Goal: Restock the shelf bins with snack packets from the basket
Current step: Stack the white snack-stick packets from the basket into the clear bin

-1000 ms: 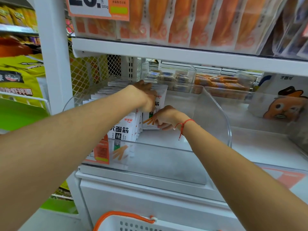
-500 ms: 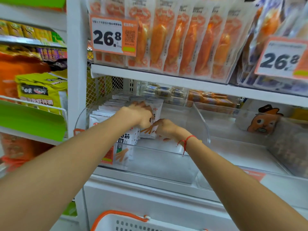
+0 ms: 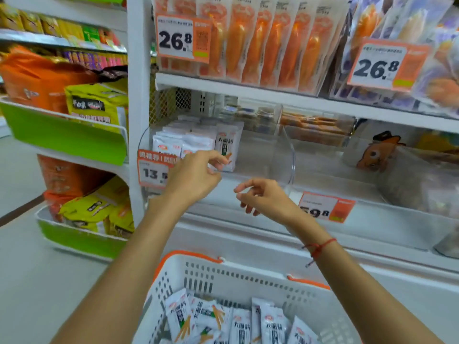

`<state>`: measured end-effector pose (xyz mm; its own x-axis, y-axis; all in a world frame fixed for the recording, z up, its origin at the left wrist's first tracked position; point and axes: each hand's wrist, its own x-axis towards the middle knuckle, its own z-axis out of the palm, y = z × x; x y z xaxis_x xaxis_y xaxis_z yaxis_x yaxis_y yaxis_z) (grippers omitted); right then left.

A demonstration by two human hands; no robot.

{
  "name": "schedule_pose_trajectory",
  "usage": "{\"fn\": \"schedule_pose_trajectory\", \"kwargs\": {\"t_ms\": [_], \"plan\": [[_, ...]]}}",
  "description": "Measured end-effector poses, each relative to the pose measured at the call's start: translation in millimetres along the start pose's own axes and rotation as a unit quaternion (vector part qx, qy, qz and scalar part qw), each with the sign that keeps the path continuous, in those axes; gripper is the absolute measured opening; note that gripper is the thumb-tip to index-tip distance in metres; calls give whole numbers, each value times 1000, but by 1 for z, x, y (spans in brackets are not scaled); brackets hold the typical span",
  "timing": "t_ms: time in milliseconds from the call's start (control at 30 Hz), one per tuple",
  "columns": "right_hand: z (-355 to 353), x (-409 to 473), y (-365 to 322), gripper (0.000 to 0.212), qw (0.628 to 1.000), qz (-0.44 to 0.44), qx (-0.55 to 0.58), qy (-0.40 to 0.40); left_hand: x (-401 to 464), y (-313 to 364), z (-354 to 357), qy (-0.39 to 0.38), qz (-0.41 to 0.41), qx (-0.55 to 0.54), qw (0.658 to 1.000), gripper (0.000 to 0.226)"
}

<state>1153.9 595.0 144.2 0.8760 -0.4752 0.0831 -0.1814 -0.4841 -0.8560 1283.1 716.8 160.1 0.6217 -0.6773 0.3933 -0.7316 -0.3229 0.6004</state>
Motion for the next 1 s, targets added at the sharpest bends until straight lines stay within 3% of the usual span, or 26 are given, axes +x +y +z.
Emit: {"fn": "schedule_pose_trajectory", "kwargs": {"t_ms": [233, 367, 533, 667, 767, 867, 933, 1000], "plan": [[54, -69, 90, 10, 983, 147, 38, -104, -107, -55, 68, -102, -95, -80, 987, 30], [86, -103, 143, 14, 971, 202, 40, -120, -160, -93, 115, -174, -164, -114, 964, 33], [143, -138, 211, 28, 945, 250, -124, -173, -214, -135, 162, -286, -275, -14, 918, 37], [169, -163, 232, 55, 901, 202, -281, -261, -246, -157, 181, -360, -346, 114, 859, 46], [181, -171, 230, 58, 890, 198, -340, -231, -259, -164, 189, -334, -425, 99, 835, 29], [183, -168, 228, 65, 862, 257, -373, -227, -267, -170, 197, -351, -471, 47, 808, 49], [177, -162, 223, 49, 839, 259, -392, -273, -271, -172, 197, -332, -496, 18, 802, 60], [169, -155, 222, 27, 824, 257, -386, -326, -272, -174, 196, -287, -507, 5, 813, 56]]}}
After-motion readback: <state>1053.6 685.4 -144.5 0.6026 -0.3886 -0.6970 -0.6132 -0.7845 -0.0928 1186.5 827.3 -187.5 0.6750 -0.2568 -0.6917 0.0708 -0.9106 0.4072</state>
